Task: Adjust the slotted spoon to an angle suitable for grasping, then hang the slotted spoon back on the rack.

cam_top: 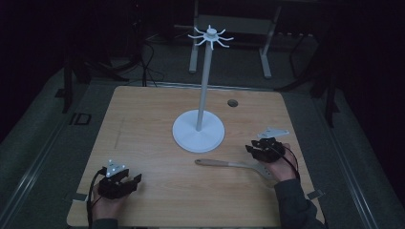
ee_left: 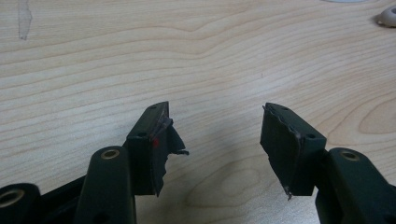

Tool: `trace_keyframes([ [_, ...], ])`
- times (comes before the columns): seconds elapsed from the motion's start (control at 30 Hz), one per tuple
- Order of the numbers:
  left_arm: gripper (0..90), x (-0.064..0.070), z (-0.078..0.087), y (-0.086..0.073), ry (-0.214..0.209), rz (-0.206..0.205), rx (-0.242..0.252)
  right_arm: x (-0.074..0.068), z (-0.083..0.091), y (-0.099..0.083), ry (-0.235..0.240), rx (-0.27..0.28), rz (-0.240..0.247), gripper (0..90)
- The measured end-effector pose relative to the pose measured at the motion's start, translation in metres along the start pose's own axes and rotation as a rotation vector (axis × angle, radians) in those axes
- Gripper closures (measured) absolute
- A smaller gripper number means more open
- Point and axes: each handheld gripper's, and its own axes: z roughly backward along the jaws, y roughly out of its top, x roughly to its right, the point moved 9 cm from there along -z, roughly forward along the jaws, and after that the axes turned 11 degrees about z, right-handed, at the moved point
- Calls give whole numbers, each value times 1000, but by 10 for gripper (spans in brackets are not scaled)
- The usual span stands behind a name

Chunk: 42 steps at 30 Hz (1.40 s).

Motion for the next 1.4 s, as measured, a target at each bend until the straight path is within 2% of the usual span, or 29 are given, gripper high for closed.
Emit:
trace_keyframes([
  [0.03, 432, 0, 0, 0, 0, 0, 0, 0, 0, 0, 0, 0, 0, 638],
  [0.07, 432, 0, 0, 0, 0, -2, -2, -4, -1, 5, 7, 1, 47, 639],
  [0.13, 432, 0, 0, 0, -2, -3, -1, -9, -2, 9, 16, -1, 91, 677],
  [0.3, 432, 1, -1, -1, -3, -2, -3, -17, -4, 16, 45, -19, 129, 662],
  [0.33, 432, 0, -1, 0, -4, 0, -2, -19, -6, 19, 43, -26, 180, 652],
  [0.37, 432, 0, -1, 0, -4, 0, -2, -19, -7, 20, 39, -35, 198, 648],
  [0.5, 432, 1, -1, 0, -3, -2, -3, -20, -8, 22, 43, -70, 215, 640],
  [0.67, 432, 1, -2, 0, -4, 0, -3, -30, -9, 28, 96, -91, 277, 591],
  [0.87, 432, 1, -1, 0, -3, -2, -1, -35, -12, 30, 140, -105, 292, 558],
  [0.93, 432, 1, -1, 0, -2, -2, -1, -37, -13, 31, 153, -118, 332, 571],
  [1.1, 432, 1, -1, 1, 0, -2, -2, -40, -17, 28, 180, -155, 373, 592],
  [1.13, 432, 1, -1, 1, -1, -4, -3, -44, -20, 25, 205, -177, 394, 630],
  [1.23, 432, 1, -1, 0, -2, -5, -4, -49, -24, 21, 243, -217, 427, 656],
  [1.33, 432, 2, -1, 0, -2, -3, -3, -50, -25, 20, 251, -226, 435, 668],
  [1.4, 432, 1, -1, 0, -2, -2, -1, -54, -29, 18, 286, -243, 433, 703],
])
